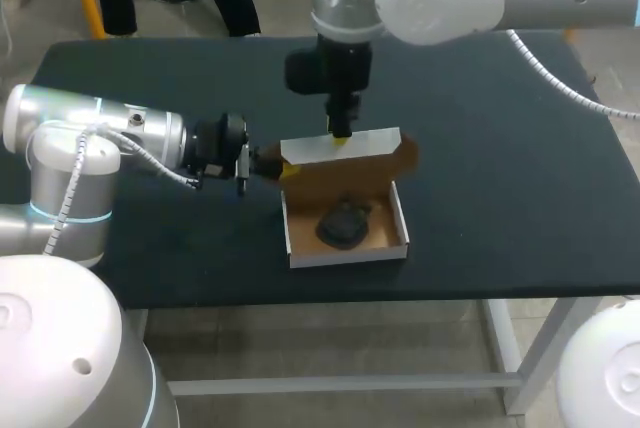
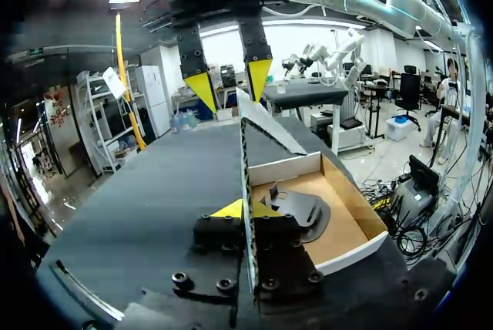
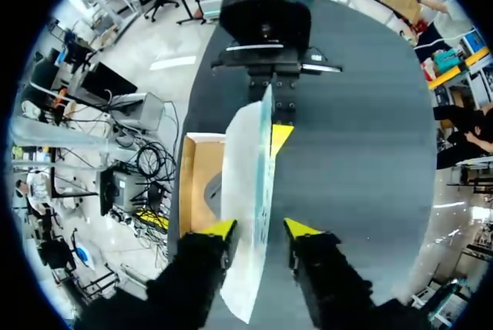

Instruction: Assemble the packaging by folding the flat box into shape, placing the metal phone stand inside, and closing the box properly

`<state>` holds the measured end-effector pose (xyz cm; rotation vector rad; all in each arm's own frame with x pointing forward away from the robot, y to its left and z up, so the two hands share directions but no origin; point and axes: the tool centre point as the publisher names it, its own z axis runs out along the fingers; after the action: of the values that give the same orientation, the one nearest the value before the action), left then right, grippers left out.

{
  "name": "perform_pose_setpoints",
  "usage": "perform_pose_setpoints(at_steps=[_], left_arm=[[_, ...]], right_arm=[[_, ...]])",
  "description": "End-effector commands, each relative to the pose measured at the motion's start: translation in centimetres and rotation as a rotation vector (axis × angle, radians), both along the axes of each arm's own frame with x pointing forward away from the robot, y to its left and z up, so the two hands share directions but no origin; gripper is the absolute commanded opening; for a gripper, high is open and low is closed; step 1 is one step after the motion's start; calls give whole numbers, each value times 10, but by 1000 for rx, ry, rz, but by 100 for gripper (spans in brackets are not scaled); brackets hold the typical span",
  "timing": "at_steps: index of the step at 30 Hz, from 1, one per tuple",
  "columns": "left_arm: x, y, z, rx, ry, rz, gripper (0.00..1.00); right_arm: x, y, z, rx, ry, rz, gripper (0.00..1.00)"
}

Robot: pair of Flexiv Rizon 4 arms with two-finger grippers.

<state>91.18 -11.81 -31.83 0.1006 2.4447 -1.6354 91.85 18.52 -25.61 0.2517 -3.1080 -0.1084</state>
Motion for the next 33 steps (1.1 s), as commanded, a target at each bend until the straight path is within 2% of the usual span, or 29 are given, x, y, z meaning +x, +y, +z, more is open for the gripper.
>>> perform_pose_setpoints(at_steps=[1,8,17,20,33], left_arm=[[-1,0,-1,-1,-1,-2,0],[-1,0,-1,-1,-1,-2,0],[-1,0,-1,-1,-1,-2,0],[-1,0,-1,-1,-1,-2,0],[-1,0,-1,-1,-1,-2,0]], right_arm=[[-4,-12,17,18,-26,-45,100],[5,-21,40,57,-38,-181,100],[17,-31,59,97,-7,-344,100],[19,-35,63,91,-45,-404,100],[19,-35,63,91,-45,-404,100]])
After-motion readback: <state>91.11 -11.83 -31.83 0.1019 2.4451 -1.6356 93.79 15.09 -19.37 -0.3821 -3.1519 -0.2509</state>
